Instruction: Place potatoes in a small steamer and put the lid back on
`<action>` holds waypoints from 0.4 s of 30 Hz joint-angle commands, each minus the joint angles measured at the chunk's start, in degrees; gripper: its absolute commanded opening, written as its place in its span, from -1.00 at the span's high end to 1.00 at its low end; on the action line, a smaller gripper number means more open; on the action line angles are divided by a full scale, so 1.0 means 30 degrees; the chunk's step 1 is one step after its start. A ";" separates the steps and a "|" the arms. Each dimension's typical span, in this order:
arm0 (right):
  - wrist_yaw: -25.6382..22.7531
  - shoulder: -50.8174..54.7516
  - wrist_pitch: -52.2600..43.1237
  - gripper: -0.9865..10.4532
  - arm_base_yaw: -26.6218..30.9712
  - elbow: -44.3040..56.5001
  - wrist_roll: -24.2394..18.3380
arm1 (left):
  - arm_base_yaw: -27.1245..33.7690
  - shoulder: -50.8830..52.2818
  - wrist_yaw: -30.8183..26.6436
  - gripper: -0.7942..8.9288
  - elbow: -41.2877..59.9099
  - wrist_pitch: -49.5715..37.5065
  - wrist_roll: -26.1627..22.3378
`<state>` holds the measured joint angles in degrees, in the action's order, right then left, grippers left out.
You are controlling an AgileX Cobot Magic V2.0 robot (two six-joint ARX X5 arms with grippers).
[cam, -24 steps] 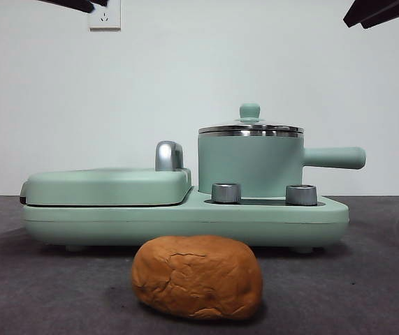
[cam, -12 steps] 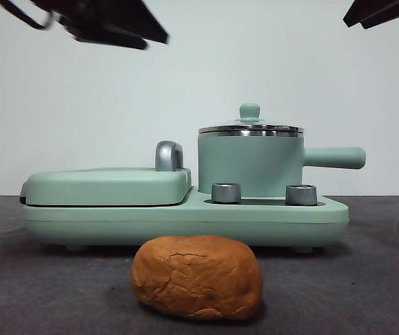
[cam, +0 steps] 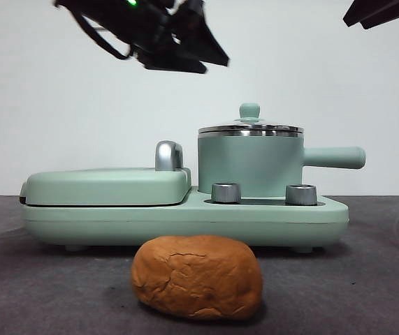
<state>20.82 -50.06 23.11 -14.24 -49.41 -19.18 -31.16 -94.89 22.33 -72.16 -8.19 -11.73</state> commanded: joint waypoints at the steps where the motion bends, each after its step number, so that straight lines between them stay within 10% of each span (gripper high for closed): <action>1: 0.0000 -0.0131 -0.0124 0.43 -0.0087 -0.0372 0.0270 | -0.0357 -0.1311 -0.0051 0.23 -0.1326 -0.0160 0.0240; 12: 0.0000 -0.0131 -0.0117 0.43 -0.0087 -0.0372 0.0277 | -0.0889 -0.4932 -0.0095 0.23 -0.4262 -0.0364 0.0284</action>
<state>20.82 -50.06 23.14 -14.24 -49.41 -19.07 -33.39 -108.01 22.26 -83.24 -8.69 -11.09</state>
